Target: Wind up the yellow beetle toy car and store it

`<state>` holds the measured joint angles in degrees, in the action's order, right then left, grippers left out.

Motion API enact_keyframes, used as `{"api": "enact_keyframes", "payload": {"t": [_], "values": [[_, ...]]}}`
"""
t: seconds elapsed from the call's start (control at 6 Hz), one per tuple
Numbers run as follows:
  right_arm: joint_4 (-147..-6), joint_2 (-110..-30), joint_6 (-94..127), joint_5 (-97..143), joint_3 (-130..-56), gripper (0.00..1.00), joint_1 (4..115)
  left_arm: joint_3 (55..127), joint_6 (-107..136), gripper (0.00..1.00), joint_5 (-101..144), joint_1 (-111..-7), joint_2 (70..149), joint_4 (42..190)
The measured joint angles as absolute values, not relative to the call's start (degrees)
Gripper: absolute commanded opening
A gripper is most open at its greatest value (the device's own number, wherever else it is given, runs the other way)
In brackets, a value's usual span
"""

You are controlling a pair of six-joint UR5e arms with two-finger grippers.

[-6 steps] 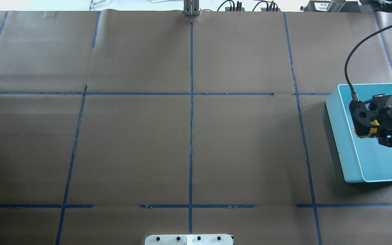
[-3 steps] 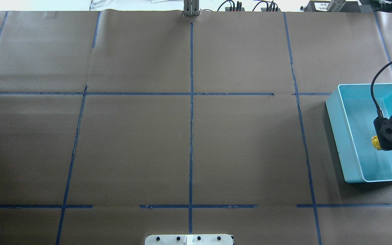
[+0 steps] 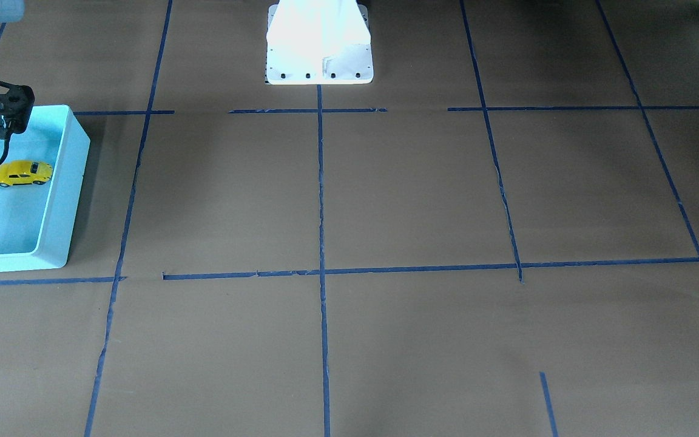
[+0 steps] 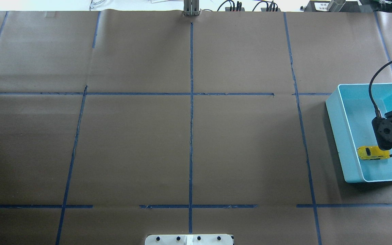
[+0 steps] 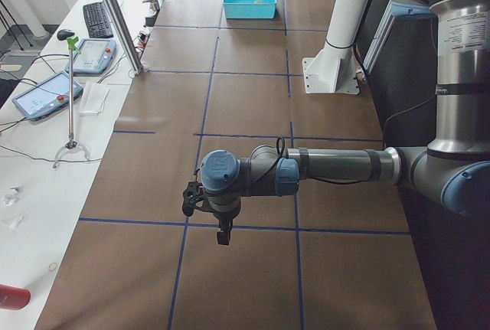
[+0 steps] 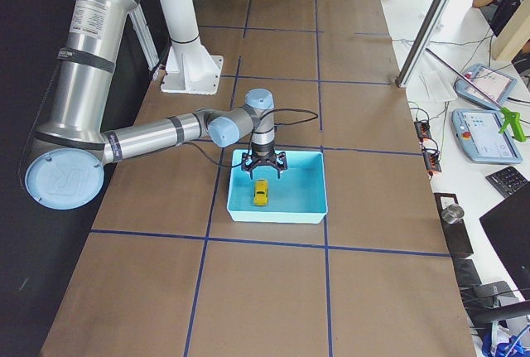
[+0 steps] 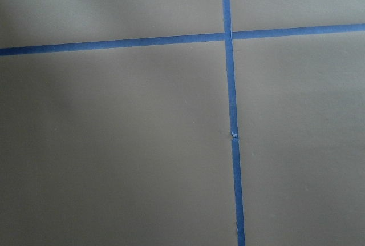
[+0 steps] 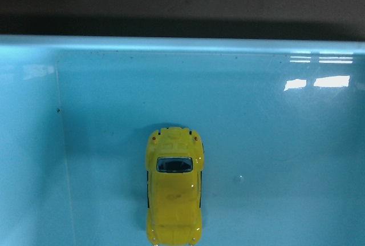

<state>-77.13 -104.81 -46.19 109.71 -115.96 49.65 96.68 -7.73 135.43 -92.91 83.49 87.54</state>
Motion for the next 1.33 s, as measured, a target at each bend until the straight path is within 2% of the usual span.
{"api": "enact_keyframes", "payload": {"t": [0.33,0.83,1.17,1.33], "values": [[-77.41,-104.15,-46.05,114.68,-114.44,1.00,55.09,96.62,-7.73,1.00,135.42,-92.93,83.50,87.54],[-78.86,-102.18,-38.67,132.76,-103.26,1.00,76.16,96.59,-7.73,1.00,135.35,-92.90,83.56,87.54],[-82.64,-102.12,-26.87,137.79,-102.25,1.00,86.41,96.62,-7.73,1.00,135.35,-92.90,83.58,87.54],[-86.00,-102.18,-22.16,138.24,-104.08,1.00,90.11,96.65,-7.73,1.00,135.35,-92.90,83.58,87.54]]}}
